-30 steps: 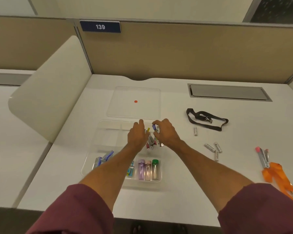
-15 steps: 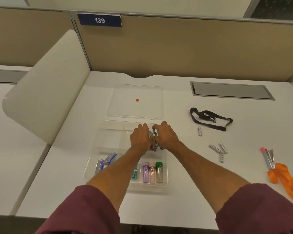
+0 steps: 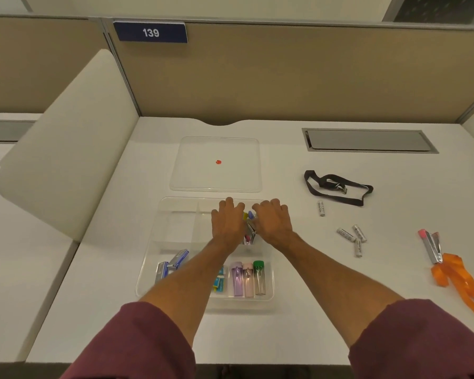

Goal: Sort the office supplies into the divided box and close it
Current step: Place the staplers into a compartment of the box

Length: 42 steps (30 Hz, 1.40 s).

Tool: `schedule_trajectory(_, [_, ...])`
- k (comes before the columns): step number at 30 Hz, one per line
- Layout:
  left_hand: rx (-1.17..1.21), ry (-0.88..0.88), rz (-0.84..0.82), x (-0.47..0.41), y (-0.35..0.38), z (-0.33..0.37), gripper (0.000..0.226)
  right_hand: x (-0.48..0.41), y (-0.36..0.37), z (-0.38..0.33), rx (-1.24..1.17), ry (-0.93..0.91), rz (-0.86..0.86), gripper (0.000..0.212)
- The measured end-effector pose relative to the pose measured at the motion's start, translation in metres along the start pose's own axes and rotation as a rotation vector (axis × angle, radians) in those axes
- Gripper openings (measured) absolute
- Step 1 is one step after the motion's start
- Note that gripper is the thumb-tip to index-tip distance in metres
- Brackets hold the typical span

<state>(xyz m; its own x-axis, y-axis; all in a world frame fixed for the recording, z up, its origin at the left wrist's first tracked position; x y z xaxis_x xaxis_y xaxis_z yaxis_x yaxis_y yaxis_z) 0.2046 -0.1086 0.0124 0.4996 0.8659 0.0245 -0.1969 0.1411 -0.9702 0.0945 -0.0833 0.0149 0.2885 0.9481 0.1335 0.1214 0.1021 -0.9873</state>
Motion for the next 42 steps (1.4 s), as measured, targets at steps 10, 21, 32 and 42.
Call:
schedule_trajectory(10, [0.071, 0.176, -0.005, -0.001, -0.007, 0.043, 0.046, 0.028, -0.017, 0.052, -0.127, 0.093, 0.045, 0.046])
schedule_trajectory(21, [-0.032, 0.327, -0.205, 0.002, 0.045, 0.171, 0.061, 0.074, -0.017, 0.175, -0.14, 0.267, 0.0, 0.052])
schedule_trajectory(32, [-0.027, 0.395, -0.265, -0.014, 0.085, 0.295, 0.063, 0.095, -0.021, 0.323, -0.087, 0.401, -0.023, 0.051])
schedule_trajectory(42, [-0.043, 0.355, -0.304, -0.034, 0.108, 0.336, 0.064, 0.077, -0.02, 0.409, -0.081, 0.506, -0.078, 0.046])
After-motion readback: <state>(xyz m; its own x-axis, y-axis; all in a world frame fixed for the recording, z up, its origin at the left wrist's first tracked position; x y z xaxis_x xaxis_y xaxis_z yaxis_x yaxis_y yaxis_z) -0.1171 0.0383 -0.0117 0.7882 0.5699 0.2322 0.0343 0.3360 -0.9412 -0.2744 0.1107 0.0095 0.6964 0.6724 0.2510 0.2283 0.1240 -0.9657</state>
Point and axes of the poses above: each hand's wrist, its own x-axis away from the middle knuckle, its own y-axis out of the palm, z = x × y, the point moved 4 cm from there along -x, towards the middle knuckle, and after that the axes turned 10 degrees about y, right-handed, at the moved point
